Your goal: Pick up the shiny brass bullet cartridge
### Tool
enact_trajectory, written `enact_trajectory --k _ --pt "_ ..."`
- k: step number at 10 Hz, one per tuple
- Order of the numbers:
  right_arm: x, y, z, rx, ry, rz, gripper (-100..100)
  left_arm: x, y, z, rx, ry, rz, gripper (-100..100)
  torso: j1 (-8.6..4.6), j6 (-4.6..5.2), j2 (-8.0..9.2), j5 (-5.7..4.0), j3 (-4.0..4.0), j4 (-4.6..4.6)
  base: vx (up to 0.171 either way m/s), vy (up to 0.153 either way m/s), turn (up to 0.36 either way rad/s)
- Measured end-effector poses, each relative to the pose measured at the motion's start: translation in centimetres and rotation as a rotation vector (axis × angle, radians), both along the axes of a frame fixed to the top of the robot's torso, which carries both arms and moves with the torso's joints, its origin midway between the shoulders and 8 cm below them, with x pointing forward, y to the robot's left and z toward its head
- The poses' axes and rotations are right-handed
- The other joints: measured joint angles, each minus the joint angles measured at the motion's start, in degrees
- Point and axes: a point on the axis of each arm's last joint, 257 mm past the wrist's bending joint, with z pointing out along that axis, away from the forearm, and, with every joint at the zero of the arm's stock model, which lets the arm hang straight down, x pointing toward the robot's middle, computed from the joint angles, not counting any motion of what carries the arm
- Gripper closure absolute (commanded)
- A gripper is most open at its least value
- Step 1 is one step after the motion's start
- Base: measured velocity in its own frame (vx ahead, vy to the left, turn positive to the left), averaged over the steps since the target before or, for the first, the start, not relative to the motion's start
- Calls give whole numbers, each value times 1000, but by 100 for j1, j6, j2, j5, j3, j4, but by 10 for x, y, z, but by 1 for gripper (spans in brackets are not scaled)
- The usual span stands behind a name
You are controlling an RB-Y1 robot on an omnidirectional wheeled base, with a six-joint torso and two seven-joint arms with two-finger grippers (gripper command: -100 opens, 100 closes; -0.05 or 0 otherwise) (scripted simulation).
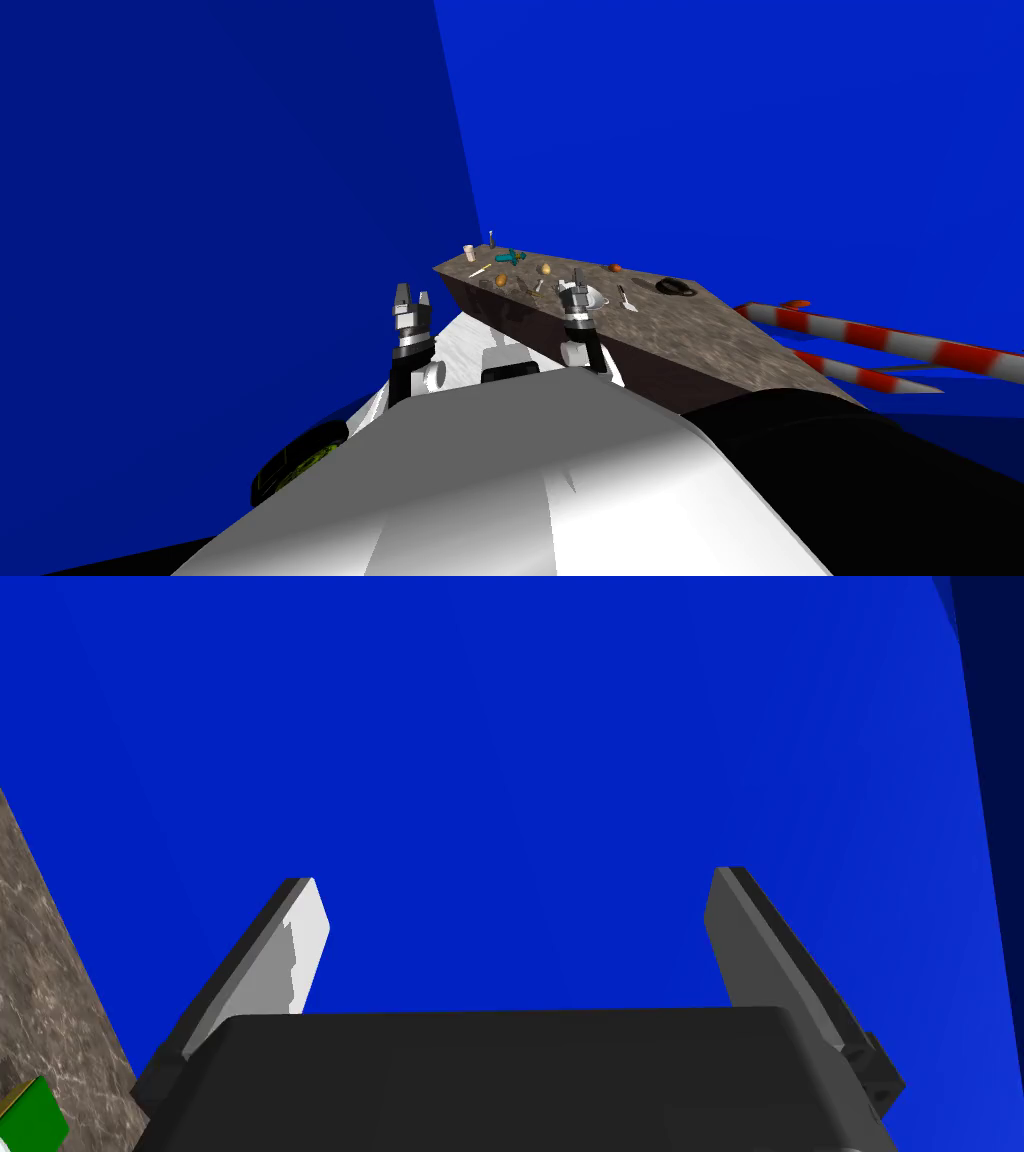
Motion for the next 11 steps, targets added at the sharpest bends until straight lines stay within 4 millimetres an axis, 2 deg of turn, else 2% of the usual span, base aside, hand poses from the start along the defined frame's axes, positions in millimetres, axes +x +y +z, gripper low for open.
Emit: enact_trajectory --k 3,6,9,11 --pt "0 -9 -31 -120 96 -11 -100 0 0 0 0 0 0 0 20 0 3 4 1 0 0 62 5" --pt "-4 -22 -79 -275 229 -35 -100 0 0 0 0 0 0 0 30 0 1 7 0 0 6 84 8" --pt "-20 -43 -137 -461 396 -63 -100 0 0 0 0 0 0 0 36 0 1 8 0 0 6 86 5" --pt "-28 -55 -158 -547 465 -69 -100 0 0 0 0 0 0 0 17 0 -3 4 -1 0 14 59 17"
